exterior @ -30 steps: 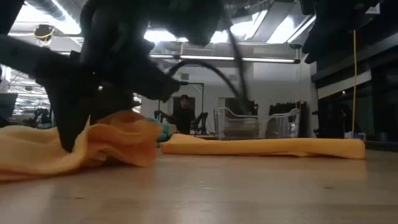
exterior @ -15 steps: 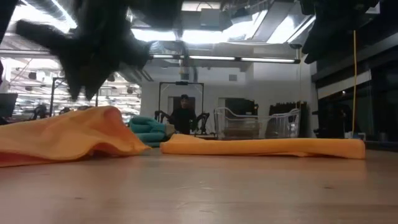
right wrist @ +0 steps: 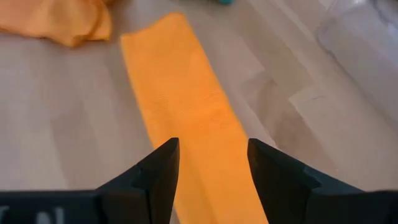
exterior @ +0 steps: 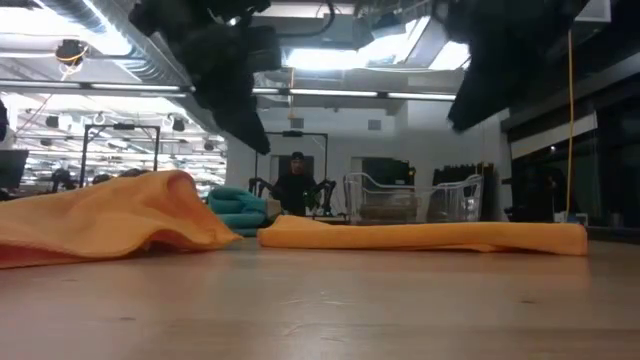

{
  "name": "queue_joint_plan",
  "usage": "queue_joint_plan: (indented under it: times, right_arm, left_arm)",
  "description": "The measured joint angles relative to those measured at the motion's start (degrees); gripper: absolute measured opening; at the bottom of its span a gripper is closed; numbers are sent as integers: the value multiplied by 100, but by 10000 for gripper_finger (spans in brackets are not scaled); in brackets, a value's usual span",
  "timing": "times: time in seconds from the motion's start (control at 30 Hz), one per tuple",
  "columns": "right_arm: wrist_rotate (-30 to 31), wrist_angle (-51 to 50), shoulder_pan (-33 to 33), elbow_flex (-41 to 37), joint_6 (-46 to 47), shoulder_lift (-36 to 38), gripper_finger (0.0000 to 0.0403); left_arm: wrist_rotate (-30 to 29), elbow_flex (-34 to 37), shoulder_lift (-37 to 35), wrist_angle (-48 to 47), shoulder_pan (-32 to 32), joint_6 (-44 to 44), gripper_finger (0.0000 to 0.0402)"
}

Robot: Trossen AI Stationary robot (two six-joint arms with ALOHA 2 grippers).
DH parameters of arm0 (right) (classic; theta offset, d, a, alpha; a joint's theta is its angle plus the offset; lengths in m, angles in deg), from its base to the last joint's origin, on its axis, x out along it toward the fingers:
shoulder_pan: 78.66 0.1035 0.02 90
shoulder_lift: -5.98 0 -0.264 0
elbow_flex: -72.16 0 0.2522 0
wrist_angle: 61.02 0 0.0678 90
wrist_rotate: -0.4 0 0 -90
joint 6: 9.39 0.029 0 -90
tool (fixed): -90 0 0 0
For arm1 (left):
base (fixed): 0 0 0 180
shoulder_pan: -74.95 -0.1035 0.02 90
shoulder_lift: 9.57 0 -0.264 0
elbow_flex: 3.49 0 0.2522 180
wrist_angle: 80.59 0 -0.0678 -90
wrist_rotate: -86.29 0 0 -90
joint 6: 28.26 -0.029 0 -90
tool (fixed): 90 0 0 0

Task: Fold microfiber towels
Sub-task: Fold the right orange microfiber towel

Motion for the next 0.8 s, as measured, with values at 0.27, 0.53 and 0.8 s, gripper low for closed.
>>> queue_joint_plan:
  times: [0.27,0.53,0.8]
  right_arm:
    - [1047,2635,-25,-161,924,-1901,194]
    - [1872,3931,-115,1,1281,-3162,194]
    - [2924,3716,293,-11,2012,-3577,194]
  left_arm:
    - [-179,-13,48,574,53,142,108]
    - [-597,-20,-94,596,55,165,108]
    - [-598,-20,-94,577,55,157,108]
